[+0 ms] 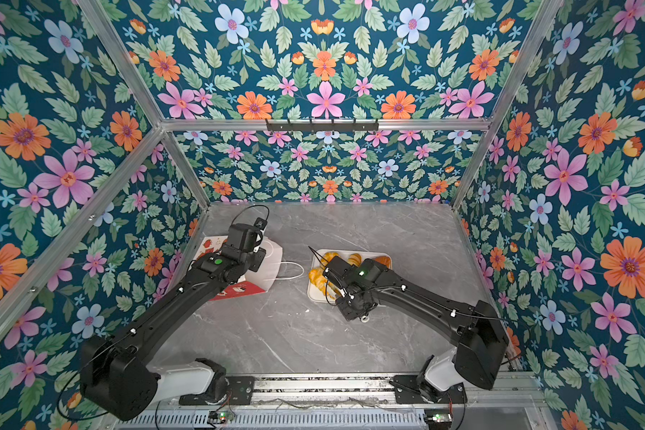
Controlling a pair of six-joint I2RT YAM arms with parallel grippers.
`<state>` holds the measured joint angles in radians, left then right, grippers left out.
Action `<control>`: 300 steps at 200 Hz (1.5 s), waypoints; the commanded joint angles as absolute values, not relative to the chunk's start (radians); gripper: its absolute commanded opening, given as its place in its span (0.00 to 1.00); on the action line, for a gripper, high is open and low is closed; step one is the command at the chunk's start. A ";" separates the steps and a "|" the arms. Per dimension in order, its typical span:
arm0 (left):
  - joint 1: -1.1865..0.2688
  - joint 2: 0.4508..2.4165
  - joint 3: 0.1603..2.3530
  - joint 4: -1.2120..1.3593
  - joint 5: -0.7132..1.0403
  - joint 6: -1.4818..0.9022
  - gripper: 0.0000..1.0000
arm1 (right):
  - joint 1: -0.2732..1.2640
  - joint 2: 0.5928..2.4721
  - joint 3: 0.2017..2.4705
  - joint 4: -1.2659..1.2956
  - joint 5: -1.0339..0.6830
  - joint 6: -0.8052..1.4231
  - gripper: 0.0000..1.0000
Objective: Take the fake bread out of the paper bag
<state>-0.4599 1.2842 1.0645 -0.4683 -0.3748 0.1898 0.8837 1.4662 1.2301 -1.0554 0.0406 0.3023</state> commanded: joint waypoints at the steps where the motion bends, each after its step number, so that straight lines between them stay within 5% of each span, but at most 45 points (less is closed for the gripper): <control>1: -0.459 1.279 1.063 -0.465 -0.369 0.187 0.00 | 0.866 1.439 1.215 -1.061 -0.007 0.403 0.21; 157: -0.459 1.278 1.063 -0.469 -0.364 0.187 0.00 | 0.740 1.411 1.164 -0.937 -0.300 0.522 0.22; 300: -0.460 1.285 1.062 -0.470 -0.365 0.186 0.00 | 0.719 1.341 1.161 -0.948 -0.222 0.523 0.39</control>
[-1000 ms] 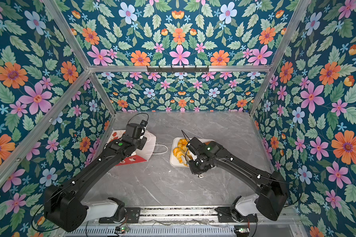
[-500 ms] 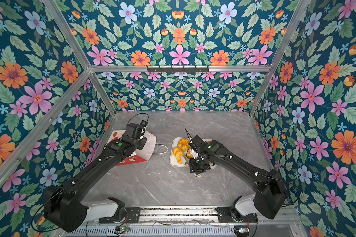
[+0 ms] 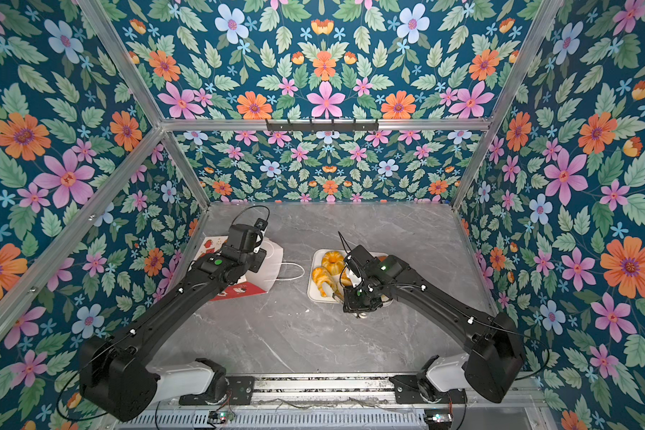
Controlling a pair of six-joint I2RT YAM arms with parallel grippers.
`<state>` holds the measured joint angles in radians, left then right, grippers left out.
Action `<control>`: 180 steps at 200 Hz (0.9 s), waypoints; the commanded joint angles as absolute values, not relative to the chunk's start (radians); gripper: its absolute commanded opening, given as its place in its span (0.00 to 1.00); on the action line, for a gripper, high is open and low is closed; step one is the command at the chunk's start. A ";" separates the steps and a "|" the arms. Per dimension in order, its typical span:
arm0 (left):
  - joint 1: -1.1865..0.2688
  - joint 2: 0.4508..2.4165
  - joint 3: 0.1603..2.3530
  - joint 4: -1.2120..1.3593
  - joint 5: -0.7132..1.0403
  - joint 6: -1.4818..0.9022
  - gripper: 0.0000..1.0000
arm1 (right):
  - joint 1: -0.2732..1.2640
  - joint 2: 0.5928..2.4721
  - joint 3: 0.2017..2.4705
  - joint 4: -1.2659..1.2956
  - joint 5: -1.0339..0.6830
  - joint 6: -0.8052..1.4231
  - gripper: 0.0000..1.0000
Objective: Take the fake bread out of the paper bag
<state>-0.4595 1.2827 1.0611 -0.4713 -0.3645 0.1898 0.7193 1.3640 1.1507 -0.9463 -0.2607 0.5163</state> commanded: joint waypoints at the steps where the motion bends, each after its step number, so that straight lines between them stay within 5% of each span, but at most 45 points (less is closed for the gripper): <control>1: -0.459 1.285 1.062 -0.470 -0.365 0.186 0.00 | 0.719 1.340 1.162 -0.948 -0.221 0.523 0.39; 180: -0.459 1.296 1.062 -0.468 -0.368 0.186 0.00 | 0.739 1.471 1.220 -0.900 -0.225 0.396 0.36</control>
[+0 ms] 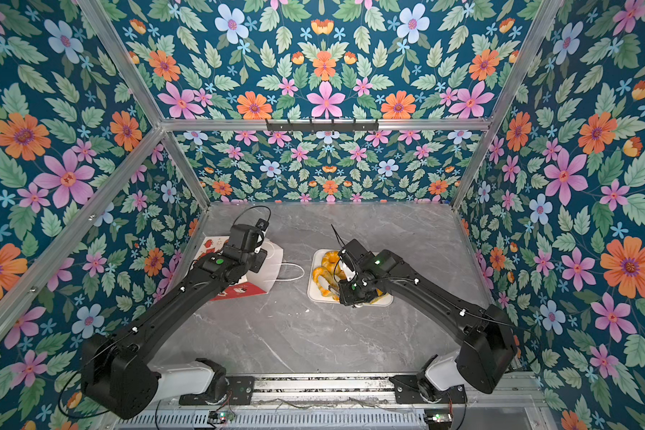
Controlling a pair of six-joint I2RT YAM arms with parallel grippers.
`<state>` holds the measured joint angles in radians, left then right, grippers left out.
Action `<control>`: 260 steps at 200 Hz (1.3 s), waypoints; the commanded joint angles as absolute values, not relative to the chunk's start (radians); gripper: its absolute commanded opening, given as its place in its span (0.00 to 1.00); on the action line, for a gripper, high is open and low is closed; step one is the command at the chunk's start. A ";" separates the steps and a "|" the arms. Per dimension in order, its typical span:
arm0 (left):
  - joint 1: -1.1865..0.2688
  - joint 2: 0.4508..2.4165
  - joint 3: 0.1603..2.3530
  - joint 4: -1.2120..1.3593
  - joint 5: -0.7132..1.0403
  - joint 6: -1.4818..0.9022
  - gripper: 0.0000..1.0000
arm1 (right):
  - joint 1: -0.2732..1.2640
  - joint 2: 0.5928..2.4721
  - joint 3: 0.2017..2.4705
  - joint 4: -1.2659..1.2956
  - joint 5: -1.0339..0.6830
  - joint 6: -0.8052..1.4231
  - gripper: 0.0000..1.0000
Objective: Take the fake bread out of the paper bag
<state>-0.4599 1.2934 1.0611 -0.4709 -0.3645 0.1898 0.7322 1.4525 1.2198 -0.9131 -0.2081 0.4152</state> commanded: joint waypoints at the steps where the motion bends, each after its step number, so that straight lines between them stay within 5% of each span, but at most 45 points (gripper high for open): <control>1: -0.459 1.296 1.062 -0.468 -0.369 0.186 0.00 | 0.739 1.473 1.220 -0.900 -0.225 0.396 0.36; 29: -0.459 1.298 1.062 -0.468 -0.370 0.186 0.00 | 0.739 1.496 1.227 -0.900 -0.236 0.415 0.28; 81: -0.459 1.298 1.062 -0.468 -0.369 0.185 0.00 | 0.737 1.503 1.210 -0.841 -0.325 0.473 0.27; 163: -0.460 1.296 1.066 -0.468 -0.367 0.186 0.00 | 0.737 1.445 1.218 -0.932 -0.188 0.459 0.39; 260: -0.468 1.299 1.076 -0.435 -0.337 0.208 0.00 | 0.741 1.266 1.205 -0.800 -0.092 0.423 0.40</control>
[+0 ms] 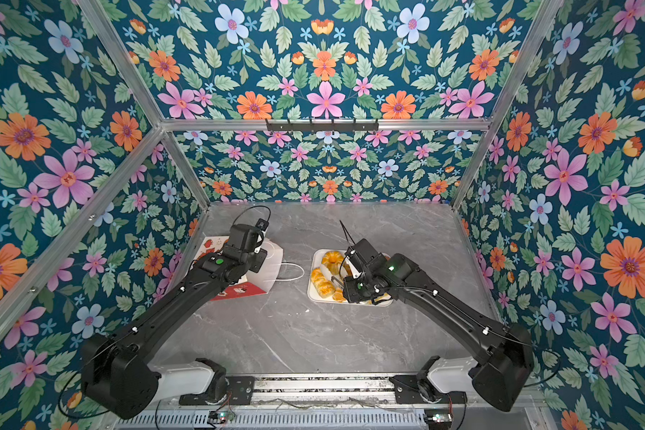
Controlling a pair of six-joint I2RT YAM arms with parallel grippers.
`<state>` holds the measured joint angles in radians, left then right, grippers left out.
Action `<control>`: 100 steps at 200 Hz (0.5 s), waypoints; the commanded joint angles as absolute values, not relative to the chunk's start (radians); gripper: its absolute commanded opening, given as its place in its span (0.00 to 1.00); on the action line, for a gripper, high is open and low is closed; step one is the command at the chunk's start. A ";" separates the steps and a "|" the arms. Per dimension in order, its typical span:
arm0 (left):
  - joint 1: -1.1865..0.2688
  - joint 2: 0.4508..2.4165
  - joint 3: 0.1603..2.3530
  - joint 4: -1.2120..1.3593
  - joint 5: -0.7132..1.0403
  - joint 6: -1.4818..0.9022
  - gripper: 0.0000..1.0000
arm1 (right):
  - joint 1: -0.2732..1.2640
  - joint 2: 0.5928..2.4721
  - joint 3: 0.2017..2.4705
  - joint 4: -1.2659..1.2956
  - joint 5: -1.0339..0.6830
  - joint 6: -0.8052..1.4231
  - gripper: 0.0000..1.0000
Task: Take the fake bread out of the paper bag
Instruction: 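Lift the bag with the left gripper while the right inserts the tongs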
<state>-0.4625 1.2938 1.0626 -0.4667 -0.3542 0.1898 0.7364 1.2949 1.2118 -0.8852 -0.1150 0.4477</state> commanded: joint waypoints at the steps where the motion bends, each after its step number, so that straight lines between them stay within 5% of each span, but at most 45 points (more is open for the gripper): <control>1: -0.469 1.301 1.077 -0.434 -0.336 0.209 0.00 | 0.742 1.266 1.204 -0.796 -0.093 0.423 0.40; 100: -0.530 1.429 1.134 -0.216 -0.326 0.370 0.00 | 0.816 1.374 1.139 -0.359 -0.258 0.437 0.40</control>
<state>-0.5194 1.4403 1.1450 -0.3489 -0.3634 0.2985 0.8131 1.3518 1.1511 -0.5152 -0.2146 0.4274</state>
